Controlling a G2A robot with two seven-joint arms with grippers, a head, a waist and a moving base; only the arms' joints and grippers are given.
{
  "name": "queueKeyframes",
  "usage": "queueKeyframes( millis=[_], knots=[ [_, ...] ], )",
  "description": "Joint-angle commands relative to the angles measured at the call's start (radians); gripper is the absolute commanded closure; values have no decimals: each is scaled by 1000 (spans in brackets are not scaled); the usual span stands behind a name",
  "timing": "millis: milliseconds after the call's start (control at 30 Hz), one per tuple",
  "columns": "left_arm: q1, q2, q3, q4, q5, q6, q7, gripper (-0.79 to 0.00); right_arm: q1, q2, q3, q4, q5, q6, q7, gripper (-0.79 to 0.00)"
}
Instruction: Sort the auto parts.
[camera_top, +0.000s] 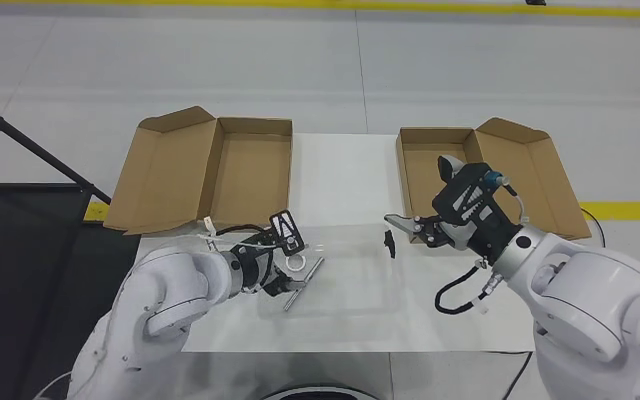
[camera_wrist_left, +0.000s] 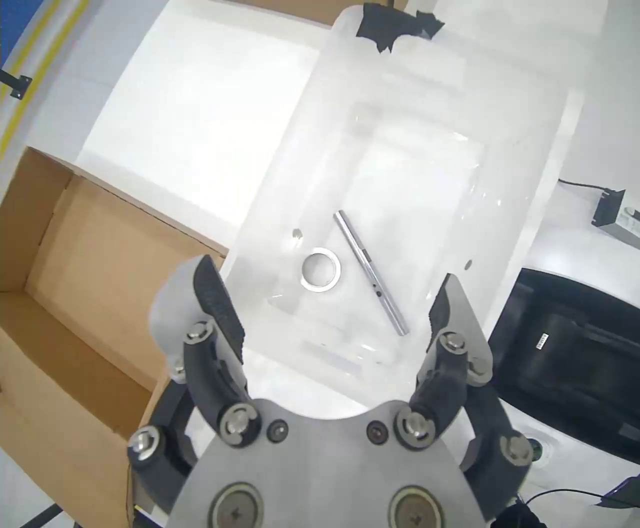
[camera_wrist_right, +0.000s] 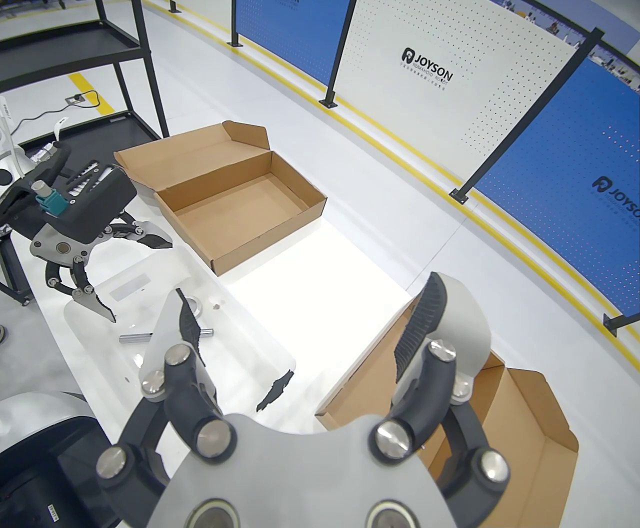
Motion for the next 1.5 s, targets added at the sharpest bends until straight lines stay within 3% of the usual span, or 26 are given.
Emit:
queueKeyframes(
  millis=[0,200,633,1133,1300,1467],
  knots=[
    [5,-1,2,2,-14,15,25,-785,0,0,0,0,0,0,0,-785],
    [-15,-10,99,5,83,159,5,-785,0,0,0,0,0,0,0,-785],
    [-157,-54,367,-8,219,463,-321,-785,0,0,0,0,0,0,0,-785],
    [-159,-55,370,-8,218,474,-321,-785,0,0,0,0,0,0,0,-785],
    [-130,-58,349,63,178,499,-190,-785,0,0,0,0,0,0,0,-785],
    [-133,-64,360,110,211,537,-127,-785,0,0,0,0,0,0,0,-785]
  ],
)
